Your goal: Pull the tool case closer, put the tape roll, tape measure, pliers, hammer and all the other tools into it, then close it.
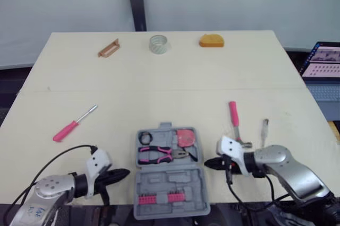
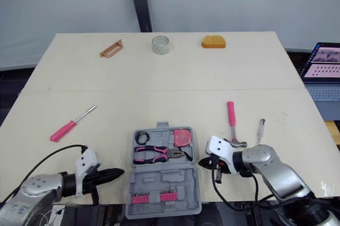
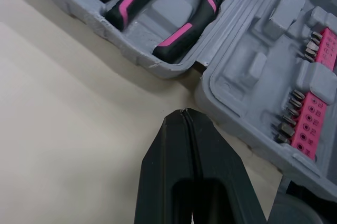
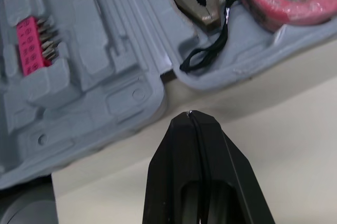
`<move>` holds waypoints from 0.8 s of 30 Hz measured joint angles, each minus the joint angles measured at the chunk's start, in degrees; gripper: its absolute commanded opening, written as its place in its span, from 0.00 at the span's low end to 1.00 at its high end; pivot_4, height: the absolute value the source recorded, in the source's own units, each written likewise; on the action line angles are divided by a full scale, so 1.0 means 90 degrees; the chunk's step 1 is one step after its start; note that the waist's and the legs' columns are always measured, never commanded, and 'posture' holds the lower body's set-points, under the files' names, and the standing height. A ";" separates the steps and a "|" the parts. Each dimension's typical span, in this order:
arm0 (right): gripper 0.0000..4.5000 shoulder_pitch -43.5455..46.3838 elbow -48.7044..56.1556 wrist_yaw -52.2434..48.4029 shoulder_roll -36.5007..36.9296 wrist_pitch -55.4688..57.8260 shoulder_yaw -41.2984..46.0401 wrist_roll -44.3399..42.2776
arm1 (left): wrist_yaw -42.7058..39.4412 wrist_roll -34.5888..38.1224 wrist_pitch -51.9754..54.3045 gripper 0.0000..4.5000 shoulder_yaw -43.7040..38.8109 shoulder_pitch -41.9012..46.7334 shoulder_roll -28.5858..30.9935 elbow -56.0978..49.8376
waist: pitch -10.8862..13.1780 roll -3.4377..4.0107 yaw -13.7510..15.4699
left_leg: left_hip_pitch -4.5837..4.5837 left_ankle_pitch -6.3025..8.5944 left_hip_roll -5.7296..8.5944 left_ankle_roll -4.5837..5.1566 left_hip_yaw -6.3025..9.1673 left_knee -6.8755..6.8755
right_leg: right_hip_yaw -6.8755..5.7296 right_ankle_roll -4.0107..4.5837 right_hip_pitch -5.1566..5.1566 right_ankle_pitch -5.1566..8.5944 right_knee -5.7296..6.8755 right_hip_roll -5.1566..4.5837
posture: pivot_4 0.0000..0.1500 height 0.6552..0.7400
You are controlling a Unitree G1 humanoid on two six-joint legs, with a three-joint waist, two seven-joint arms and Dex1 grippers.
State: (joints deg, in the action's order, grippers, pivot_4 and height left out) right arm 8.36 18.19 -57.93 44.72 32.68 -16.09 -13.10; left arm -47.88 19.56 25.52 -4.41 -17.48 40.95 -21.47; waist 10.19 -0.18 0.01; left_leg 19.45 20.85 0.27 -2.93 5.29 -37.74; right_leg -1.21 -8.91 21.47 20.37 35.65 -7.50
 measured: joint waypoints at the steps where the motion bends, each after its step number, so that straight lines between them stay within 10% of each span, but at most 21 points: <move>1: 0.00 0.0033 0.0000 0.0006 -0.0010 0.0017 -0.0015 0.0029 | 0.0031 -0.0027 -0.0001 0.00 0.0048 0.0055 -0.0036 0.0020 | 0.0000 0.0000 0.0006 | 0.0002 0.0000 0.0001 0.0000 0.0003 -0.0001 | -0.0002 0.0000 0.0000 0.0000 -0.0001 0.0000 | 1.00 1.00; 24: 0.00 0.0103 0.0138 0.0171 -0.0370 0.0590 -0.0163 0.0068 | 0.0362 -0.0360 0.0013 0.00 0.0650 0.0735 -0.0565 0.0536 | 0.0000 0.0000 0.0002 | 0.0005 0.0000 0.0001 0.0000 0.0008 -0.0010 | -0.0005 -0.0001 0.0000 -0.0001 0.0006 0.0001 | 1.00 1.00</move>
State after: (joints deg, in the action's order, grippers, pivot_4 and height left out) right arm 9.28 19.43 -56.39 41.39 37.99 -17.56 -12.49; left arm -44.63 16.32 25.64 1.44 -10.87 35.86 -16.65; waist 10.18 -0.18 0.03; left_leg 19.50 20.85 0.28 -2.94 5.36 -37.83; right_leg -1.26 -8.92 21.47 20.36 35.71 -7.50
